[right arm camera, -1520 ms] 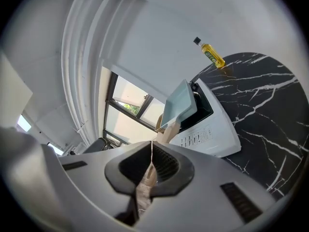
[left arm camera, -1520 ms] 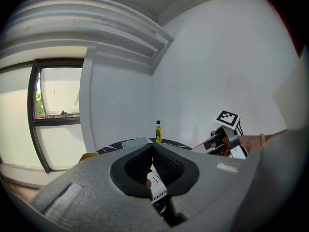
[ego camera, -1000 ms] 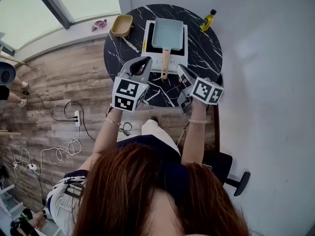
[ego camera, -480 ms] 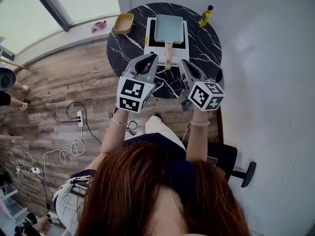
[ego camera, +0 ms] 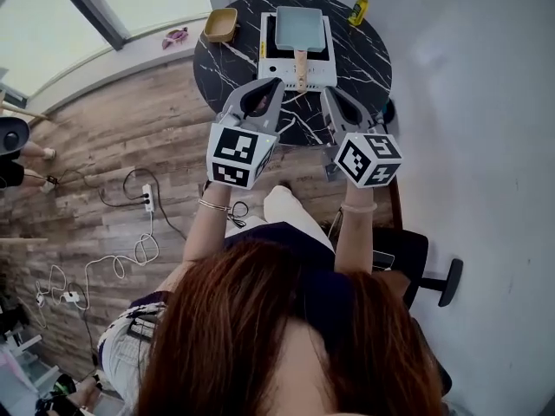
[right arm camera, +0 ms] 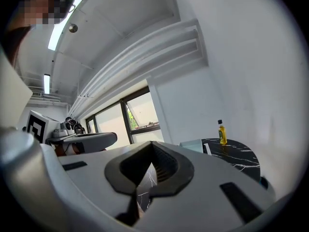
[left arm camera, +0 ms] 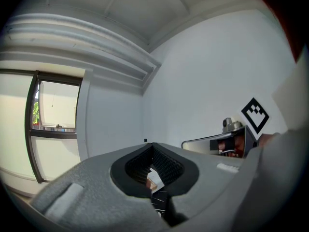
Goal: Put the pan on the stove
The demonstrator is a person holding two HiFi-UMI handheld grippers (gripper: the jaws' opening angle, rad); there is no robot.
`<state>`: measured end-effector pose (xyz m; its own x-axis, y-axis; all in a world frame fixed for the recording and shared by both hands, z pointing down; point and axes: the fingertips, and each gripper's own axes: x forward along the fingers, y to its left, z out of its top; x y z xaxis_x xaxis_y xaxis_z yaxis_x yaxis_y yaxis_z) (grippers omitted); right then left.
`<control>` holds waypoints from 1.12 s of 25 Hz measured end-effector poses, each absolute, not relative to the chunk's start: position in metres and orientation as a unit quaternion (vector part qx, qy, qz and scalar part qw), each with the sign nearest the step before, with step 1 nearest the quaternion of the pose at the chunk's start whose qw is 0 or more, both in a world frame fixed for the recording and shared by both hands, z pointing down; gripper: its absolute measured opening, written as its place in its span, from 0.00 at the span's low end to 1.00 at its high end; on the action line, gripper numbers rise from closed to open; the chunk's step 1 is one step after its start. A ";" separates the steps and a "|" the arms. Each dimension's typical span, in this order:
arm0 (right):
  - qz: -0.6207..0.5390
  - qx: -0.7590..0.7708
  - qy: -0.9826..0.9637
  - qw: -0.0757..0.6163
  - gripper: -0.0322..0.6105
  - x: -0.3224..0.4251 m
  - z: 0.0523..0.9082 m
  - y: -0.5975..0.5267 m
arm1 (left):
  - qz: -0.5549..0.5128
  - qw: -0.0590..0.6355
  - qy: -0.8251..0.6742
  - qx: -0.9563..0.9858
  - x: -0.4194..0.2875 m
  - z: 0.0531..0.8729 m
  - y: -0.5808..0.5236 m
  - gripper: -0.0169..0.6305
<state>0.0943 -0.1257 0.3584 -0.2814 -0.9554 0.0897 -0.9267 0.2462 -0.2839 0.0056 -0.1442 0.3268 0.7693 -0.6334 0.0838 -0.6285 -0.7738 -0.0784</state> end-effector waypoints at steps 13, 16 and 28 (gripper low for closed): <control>-0.103 -0.614 0.781 0.045 0.06 0.063 0.338 -0.072 | -0.040 0.026 0.328 -0.944 -0.026 0.317 -0.094 0.05; -0.097 -0.618 0.779 0.046 0.06 0.058 0.335 -0.063 | -0.038 0.029 0.326 -0.944 -0.032 0.317 -0.085 0.05; -0.085 -0.620 0.779 0.044 0.06 0.036 0.329 -0.036 | -0.025 0.037 0.323 -0.945 -0.056 0.308 -0.059 0.05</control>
<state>0.0364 -0.0364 0.3288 -0.2282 -0.9729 0.0372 -0.9579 0.2175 -0.1877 -0.0557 -0.0589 0.3083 0.7903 -0.6123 0.0226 -0.6087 -0.7888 -0.0855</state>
